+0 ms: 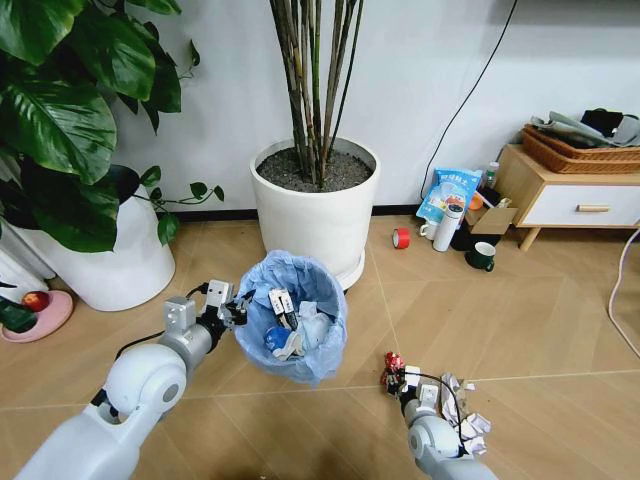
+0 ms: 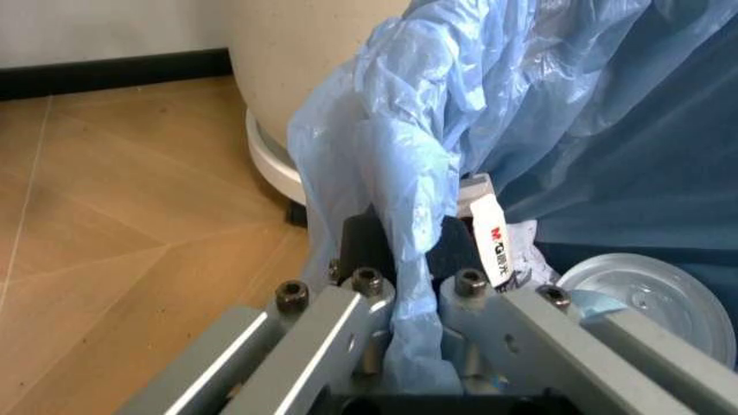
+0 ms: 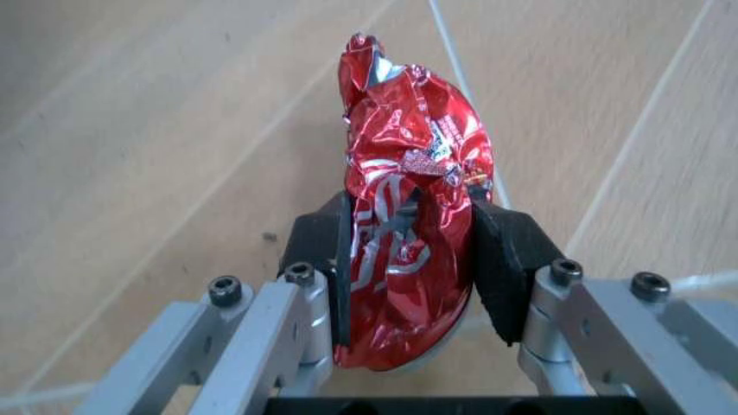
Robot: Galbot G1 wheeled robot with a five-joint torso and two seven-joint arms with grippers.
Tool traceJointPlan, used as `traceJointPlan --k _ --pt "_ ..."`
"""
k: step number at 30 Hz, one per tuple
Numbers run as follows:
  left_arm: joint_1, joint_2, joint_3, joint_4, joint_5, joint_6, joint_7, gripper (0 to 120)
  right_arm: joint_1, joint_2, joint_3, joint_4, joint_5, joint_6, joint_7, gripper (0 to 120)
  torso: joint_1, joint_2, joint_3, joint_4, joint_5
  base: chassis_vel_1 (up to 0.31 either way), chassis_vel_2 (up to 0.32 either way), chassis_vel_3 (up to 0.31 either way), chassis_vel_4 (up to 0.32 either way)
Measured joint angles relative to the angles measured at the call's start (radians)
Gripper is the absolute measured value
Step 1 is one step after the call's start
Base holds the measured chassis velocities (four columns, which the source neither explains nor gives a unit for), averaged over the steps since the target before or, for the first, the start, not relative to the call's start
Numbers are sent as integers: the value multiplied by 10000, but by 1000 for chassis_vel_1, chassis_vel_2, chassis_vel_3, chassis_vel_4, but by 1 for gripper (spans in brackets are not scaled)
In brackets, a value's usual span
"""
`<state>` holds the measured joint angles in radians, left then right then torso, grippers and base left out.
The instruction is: Pick up the trash bin and place the garbage on the floor into it.
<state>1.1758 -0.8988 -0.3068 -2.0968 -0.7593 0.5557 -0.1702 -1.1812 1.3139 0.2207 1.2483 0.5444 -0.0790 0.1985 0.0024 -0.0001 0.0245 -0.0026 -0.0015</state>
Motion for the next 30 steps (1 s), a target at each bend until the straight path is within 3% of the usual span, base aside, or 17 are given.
traceJointPlan --k 7,10,11,16,25,30 --pt "30 2 -36 -23 0 -1 -61 0 -184 -204 262 1093 -228 104 33 29 0 0 0 0 -1 0 0 0 0" --pt "67 -5 -30 -23 13 -1 -160 0 -283 -1012 442 2817 -144 77 224 29 0 0 0 0 -3 0 0 0 0" --pt "67 -5 -30 -23 13 -1 -160 0 -283 -1012 442 2817 -144 77 224 29 0 0 0 0 -3 0 0 0 0" --pt "77 -29 24 -23 25 0 -231 0 -101 -2825 574 5752 533 -179 518 29 0 0 -1 0 -6 0 0 0 0" --pt "67 -54 127 41 92 98 -299 0 940 -4189 -6 8762 2227 -510 509 29 0 0 -1 2 -6 0 0 0 0" --pt "-22 -30 208 60 -56 338 -542 0 1626 -4637 -658 9707 3154 -660 256 29 0 0 -1 0 -5 0 0 0 0"
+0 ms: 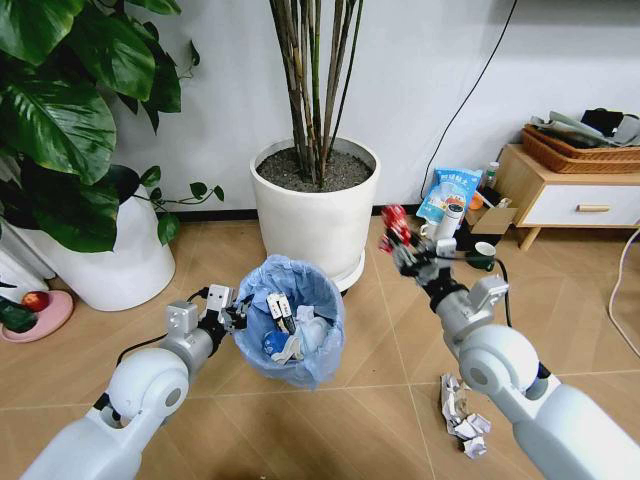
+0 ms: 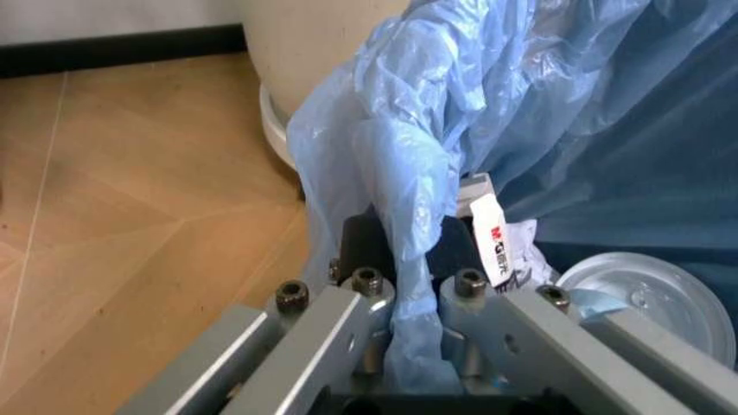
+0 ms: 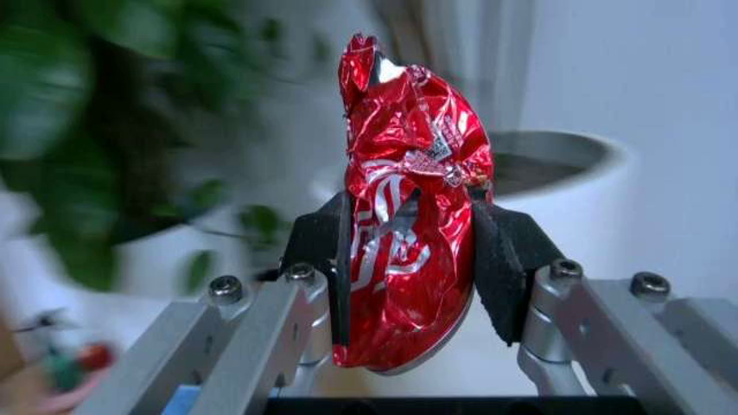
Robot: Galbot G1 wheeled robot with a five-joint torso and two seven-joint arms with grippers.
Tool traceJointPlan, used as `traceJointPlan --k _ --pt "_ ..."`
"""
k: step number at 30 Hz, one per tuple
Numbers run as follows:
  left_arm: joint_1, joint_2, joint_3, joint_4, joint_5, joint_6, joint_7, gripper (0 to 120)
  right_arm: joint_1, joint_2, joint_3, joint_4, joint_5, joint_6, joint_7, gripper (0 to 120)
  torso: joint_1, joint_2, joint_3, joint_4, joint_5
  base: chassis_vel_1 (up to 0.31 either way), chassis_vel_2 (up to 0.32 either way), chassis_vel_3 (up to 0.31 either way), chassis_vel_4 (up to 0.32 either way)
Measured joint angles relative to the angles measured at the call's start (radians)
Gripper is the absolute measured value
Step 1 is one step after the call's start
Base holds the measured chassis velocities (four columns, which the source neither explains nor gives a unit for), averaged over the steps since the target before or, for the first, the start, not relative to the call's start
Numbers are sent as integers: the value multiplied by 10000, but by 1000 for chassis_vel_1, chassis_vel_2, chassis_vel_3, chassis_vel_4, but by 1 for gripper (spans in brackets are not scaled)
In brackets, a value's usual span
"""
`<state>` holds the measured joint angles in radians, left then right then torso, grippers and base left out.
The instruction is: Pick up the trash bin and place the garbage on the floor into it.
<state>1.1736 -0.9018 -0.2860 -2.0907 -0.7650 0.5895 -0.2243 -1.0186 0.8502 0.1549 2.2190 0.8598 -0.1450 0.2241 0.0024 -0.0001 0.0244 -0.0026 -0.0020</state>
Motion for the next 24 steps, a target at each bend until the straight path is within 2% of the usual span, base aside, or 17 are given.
traceJointPlan --k 5,18,24 --pt "-172 35 106 17 -225 280 -129 0 546 -287 -866 559 824 -222 -493 29 0 0 0 0 0 0 0 0 0" --pt "-329 -66 283 161 -243 352 -133 0 378 -458 -2301 680 349 -387 -819 29 0 0 0 -2 0 0 0 0 0" --pt "-321 -92 294 169 -221 360 -154 0 558 -345 -2934 538 286 -675 -761 52 0 0 0 0 0 0 0 0 0"
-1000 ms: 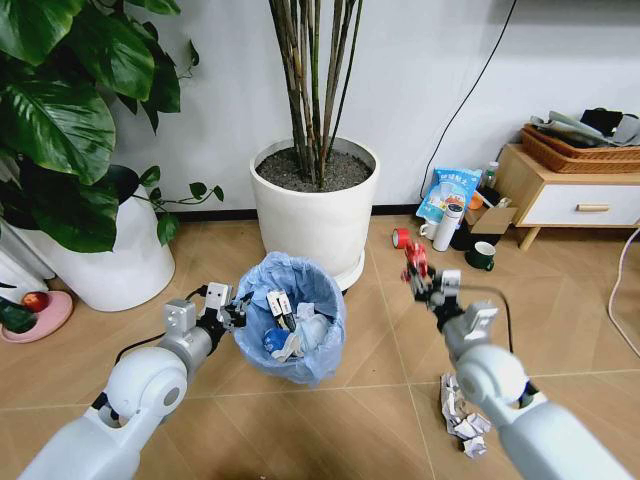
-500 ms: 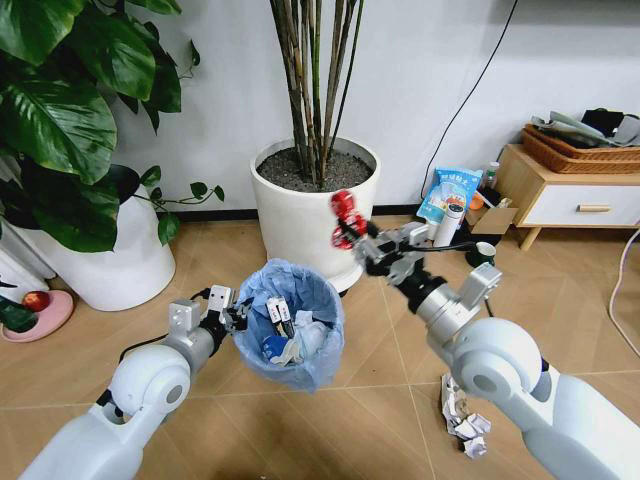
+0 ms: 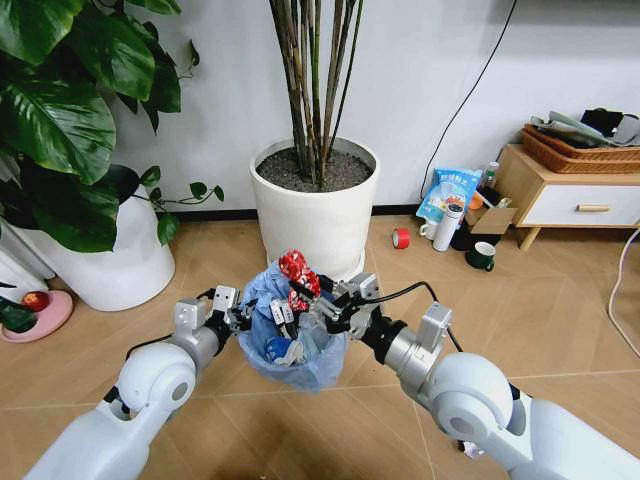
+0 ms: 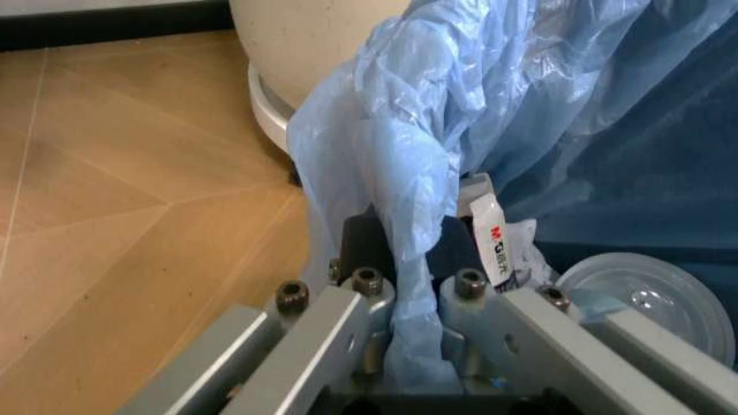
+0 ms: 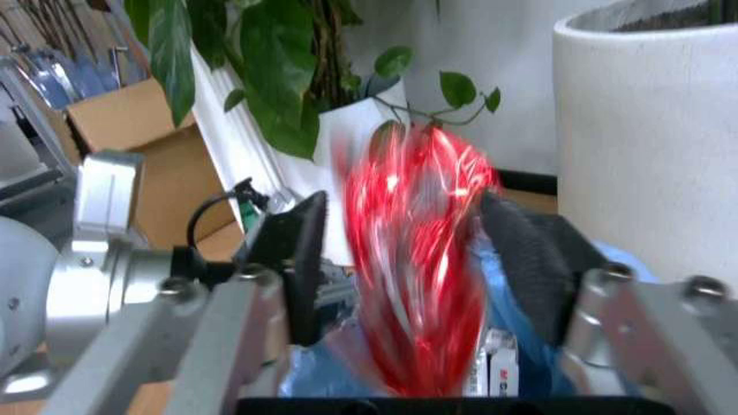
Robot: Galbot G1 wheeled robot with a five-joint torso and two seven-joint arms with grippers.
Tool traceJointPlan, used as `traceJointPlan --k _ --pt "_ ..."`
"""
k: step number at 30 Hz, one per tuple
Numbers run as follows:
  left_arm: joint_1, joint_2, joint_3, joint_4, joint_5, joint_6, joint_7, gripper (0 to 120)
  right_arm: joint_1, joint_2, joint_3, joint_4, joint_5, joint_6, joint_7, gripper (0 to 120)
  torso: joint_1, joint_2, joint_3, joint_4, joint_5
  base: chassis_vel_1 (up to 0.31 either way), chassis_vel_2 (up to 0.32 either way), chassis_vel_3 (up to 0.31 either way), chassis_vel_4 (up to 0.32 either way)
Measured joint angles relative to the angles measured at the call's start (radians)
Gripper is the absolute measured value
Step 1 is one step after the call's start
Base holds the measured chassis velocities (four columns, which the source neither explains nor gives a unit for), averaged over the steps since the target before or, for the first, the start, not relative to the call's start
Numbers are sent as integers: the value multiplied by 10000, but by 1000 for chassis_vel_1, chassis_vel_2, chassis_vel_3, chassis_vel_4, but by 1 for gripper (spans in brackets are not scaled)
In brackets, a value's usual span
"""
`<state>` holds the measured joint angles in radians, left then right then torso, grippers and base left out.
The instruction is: Pick up the trash bin and place the garbage on the floor into it.
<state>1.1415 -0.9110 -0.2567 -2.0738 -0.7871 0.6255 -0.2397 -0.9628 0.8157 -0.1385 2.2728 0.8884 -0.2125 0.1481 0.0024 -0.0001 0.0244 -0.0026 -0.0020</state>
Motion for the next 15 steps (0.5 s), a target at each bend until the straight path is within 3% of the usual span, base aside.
traceJointPlan --k 9,12,15 --pt "38 27 -57 -44 5 0 -1 0 222 180 -363 -303 -13 -97 132 82 0 0 0 0 0 0 0 0 0" --pt "47 52 -81 -44 5 -6 8 0 183 265 -70 -350 -21 -40 246 95 0 0 0 0 0 0 0 0 0" --pt "65 46 -101 -44 13 -18 19 0 118 294 245 -369 -25 40 472 99 0 1 0 0 1 0 0 0 0"
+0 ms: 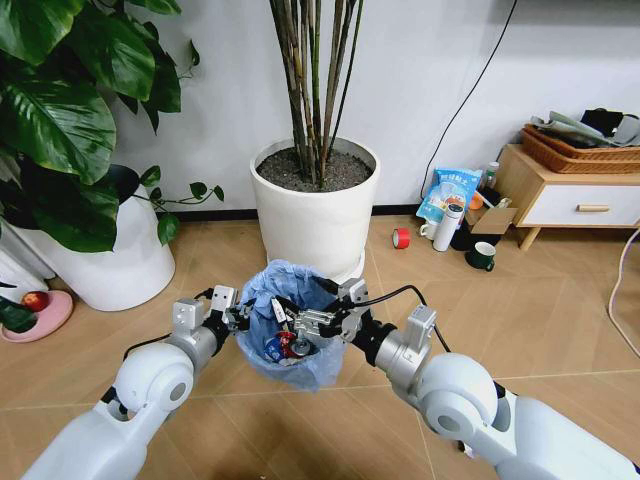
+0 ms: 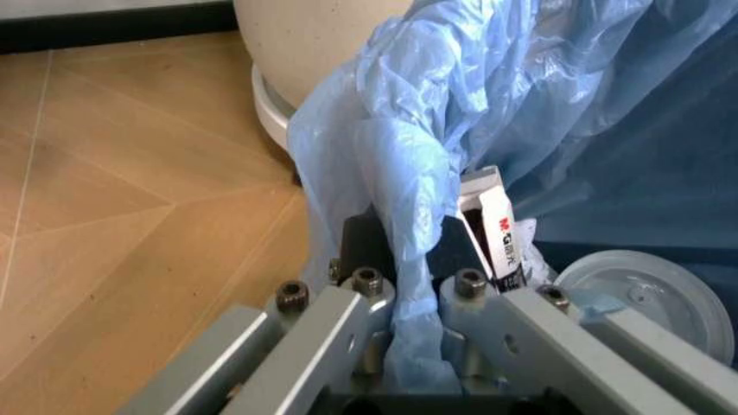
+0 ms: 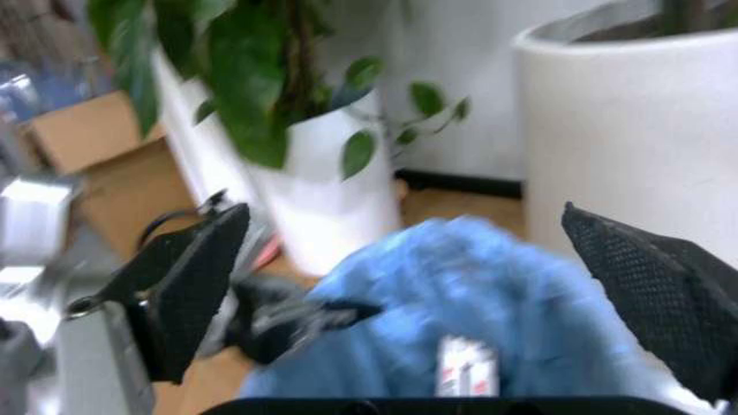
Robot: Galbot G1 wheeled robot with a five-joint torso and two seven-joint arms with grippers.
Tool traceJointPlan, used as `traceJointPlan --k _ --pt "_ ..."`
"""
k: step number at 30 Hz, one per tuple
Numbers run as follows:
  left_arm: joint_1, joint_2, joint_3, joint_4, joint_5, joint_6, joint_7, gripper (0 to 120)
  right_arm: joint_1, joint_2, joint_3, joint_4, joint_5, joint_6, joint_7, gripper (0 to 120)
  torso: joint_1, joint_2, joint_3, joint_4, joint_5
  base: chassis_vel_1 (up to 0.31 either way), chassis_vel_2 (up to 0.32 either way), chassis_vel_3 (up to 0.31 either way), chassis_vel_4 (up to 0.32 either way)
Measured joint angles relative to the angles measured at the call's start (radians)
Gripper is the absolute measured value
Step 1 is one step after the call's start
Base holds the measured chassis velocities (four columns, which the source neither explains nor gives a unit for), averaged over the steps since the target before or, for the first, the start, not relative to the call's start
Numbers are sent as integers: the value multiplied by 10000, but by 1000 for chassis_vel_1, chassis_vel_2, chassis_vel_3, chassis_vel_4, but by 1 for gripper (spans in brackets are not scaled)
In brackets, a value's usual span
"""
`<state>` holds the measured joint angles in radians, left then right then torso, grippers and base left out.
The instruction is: Pick up the trash bin and place the garbage on the floor into it.
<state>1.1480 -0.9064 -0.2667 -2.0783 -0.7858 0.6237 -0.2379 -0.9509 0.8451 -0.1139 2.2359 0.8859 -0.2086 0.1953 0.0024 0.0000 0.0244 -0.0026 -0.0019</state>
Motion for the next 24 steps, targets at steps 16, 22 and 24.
traceJointPlan --k 16,22,24 --pt "301 -19 -379 -68 188 -135 131 0 -2047 212 3362 -784 -1094 -58 969 100 0 0 0 0 0 0 0 0 0" --pt "372 -41 -494 -88 236 -166 238 0 -3812 478 5020 -1926 -2059 64 654 100 0 1 -1 -1 0 0 0 0 0" --pt "372 -52 -497 -112 237 -168 248 0 -4145 585 5346 -2372 -2341 135 488 100 0 1 -1 -1 2 0 0 0 0"
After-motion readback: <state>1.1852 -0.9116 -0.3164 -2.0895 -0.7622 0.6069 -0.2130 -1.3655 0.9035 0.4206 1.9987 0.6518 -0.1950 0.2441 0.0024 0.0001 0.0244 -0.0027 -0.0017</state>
